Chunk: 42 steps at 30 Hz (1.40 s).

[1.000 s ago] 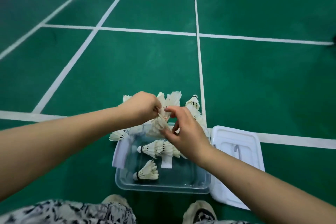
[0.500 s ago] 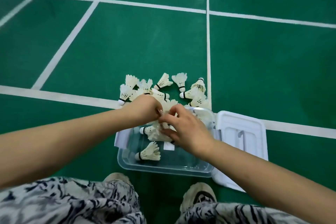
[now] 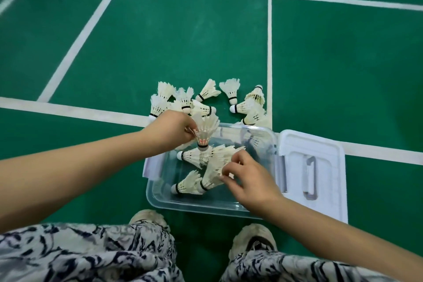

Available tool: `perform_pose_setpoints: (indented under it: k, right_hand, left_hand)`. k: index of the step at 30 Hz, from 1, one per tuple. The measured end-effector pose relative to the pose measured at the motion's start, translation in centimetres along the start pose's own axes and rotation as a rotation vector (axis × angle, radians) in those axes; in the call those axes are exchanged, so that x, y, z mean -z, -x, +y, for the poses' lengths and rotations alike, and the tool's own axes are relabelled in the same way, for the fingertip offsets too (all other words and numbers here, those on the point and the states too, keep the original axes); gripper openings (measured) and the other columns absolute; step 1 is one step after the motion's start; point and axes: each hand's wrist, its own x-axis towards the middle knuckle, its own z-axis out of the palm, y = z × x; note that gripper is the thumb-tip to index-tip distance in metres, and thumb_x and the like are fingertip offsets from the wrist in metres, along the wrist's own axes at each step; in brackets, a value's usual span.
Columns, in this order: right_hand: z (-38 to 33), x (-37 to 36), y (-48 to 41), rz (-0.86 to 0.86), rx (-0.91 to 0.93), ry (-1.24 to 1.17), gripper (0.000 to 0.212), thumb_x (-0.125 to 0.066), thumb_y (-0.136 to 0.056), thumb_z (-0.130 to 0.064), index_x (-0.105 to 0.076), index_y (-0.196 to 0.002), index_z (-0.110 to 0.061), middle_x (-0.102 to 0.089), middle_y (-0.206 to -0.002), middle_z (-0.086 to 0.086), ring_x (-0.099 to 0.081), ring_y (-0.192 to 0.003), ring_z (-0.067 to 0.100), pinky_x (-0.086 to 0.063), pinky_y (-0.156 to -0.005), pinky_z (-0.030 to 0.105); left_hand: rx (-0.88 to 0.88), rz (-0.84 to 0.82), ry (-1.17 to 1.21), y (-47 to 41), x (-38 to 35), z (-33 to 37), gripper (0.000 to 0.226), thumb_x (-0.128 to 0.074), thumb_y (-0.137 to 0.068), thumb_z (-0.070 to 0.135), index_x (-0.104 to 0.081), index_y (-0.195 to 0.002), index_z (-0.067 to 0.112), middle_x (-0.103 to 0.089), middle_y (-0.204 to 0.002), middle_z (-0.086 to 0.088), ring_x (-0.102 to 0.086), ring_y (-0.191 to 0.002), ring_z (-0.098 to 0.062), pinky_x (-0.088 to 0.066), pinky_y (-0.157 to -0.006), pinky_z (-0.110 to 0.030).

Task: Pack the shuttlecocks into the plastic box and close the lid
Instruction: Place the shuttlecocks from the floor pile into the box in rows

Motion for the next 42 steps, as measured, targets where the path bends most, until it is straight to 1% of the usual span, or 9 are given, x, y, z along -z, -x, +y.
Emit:
perform_pose_setpoints:
  k: [7,12,16,23,26,32,37,40,42]
  right_hand:
    - [1.7,-2.3,-1.2,0.045,-0.320,-0.170,0.017,-0.054,-0.089,-0.032,-0.063,-0.090,-0.018,-0.046,-0.092,-0.007,-0.050,-0.083,0.014,-0.039,-0.071,0.026]
    - [1.7,-3.9,-2.2,-0.004,-0.400,-0.283,0.014,-0.059,-0.086,-0.028,-0.068,-0.086,-0.018,-0.056,-0.093,0.000,-0.055,-0.088,0.019,-0.044,-0.078,0.028]
    - [1.4,-4.7,-3.3,-0.029,-0.466,-0.348,0.019,-0.061,-0.084,-0.030,-0.059,-0.065,-0.029,-0.059,-0.093,-0.001,-0.058,-0.085,0.018,-0.046,-0.074,0.028]
    - [1.4,-6.3,-4.3,-0.166,-0.551,-0.463,0.021,-0.064,-0.081,-0.024,-0.063,-0.059,-0.022,-0.061,-0.068,-0.005,-0.056,-0.068,0.013,-0.045,-0.067,0.026]
    - [2.0,-6.5,-4.3,-0.322,-0.504,-0.371,0.018,-0.062,-0.083,-0.023,-0.069,-0.074,-0.009,-0.060,-0.071,-0.001,-0.051,-0.066,0.012,-0.041,-0.065,0.025]
    - [3.0,-5.9,-4.2,-0.470,-0.452,-0.188,0.027,-0.065,-0.083,-0.038,-0.071,-0.095,-0.014,-0.067,-0.092,-0.001,-0.058,-0.085,0.014,-0.045,-0.077,0.027]
    - [2.5,-4.0,-3.8,-0.139,-0.419,-0.322,0.027,-0.065,-0.083,-0.036,-0.050,-0.101,-0.022,-0.053,-0.081,-0.006,-0.052,-0.074,0.014,-0.042,-0.067,0.029]
    - [1.7,-2.3,-3.0,0.026,-0.323,-0.327,0.037,-0.066,-0.082,-0.030,-0.046,-0.112,-0.027,-0.053,-0.101,-0.006,-0.053,-0.080,0.011,-0.046,-0.076,0.028]
    - [1.0,-1.4,-2.1,0.047,-0.219,-0.275,0.043,-0.065,-0.081,-0.027,-0.047,-0.120,-0.030,-0.046,-0.115,-0.007,-0.050,-0.086,0.007,-0.047,-0.084,0.029]
  left_hand:
    - [-0.033,-0.004,0.032,0.1,-0.2,0.3,0.017,-0.063,-0.082,0.013,-0.072,-0.096,0.015,-0.070,-0.098,-0.002,-0.057,-0.078,-0.014,-0.043,-0.073,-0.022]
    - [-0.051,-0.021,0.025,0.3,-0.2,-0.1,0.017,-0.063,-0.083,0.014,-0.072,-0.097,0.014,-0.069,-0.100,-0.002,-0.052,-0.076,-0.010,-0.039,-0.071,-0.020]
    - [-0.070,-0.108,-0.026,0.7,-0.5,-0.5,0.020,-0.062,-0.083,0.014,-0.071,-0.100,0.016,-0.069,-0.103,-0.001,-0.056,-0.081,-0.012,-0.039,-0.073,-0.019]
    - [-0.065,-0.168,-0.011,0.8,-0.9,-1.4,0.021,-0.063,-0.082,0.014,-0.070,-0.102,0.017,-0.067,-0.104,0.000,-0.050,-0.077,-0.006,-0.035,-0.068,-0.013]
    - [-0.070,-0.195,0.010,0.8,-1.0,-1.4,0.019,-0.064,-0.082,0.015,-0.068,-0.100,0.016,-0.066,-0.101,0.001,-0.049,-0.076,-0.007,-0.034,-0.063,-0.014]
    - [-0.095,-0.245,-0.031,0.8,-1.8,-1.6,0.016,-0.066,-0.082,0.017,-0.067,-0.097,0.018,-0.064,-0.096,0.003,-0.047,-0.075,-0.007,-0.033,-0.064,-0.017]
    - [-0.120,-0.313,-0.093,0.8,-2.7,-1.5,0.015,-0.065,-0.082,0.019,-0.066,-0.097,0.017,-0.062,-0.094,0.003,-0.047,-0.077,-0.008,-0.036,-0.070,-0.020]
    - [-0.133,-0.362,-0.147,0.7,-3.3,-1.0,0.015,-0.065,-0.083,0.020,-0.066,-0.097,0.018,-0.066,-0.101,0.001,-0.052,-0.081,-0.010,-0.043,-0.076,-0.023]
    - [-0.149,-0.365,-0.180,0.5,-3.5,-0.5,0.015,-0.064,-0.083,0.020,-0.066,-0.098,0.018,-0.067,-0.102,0.000,-0.056,-0.086,-0.013,-0.044,-0.078,-0.025]
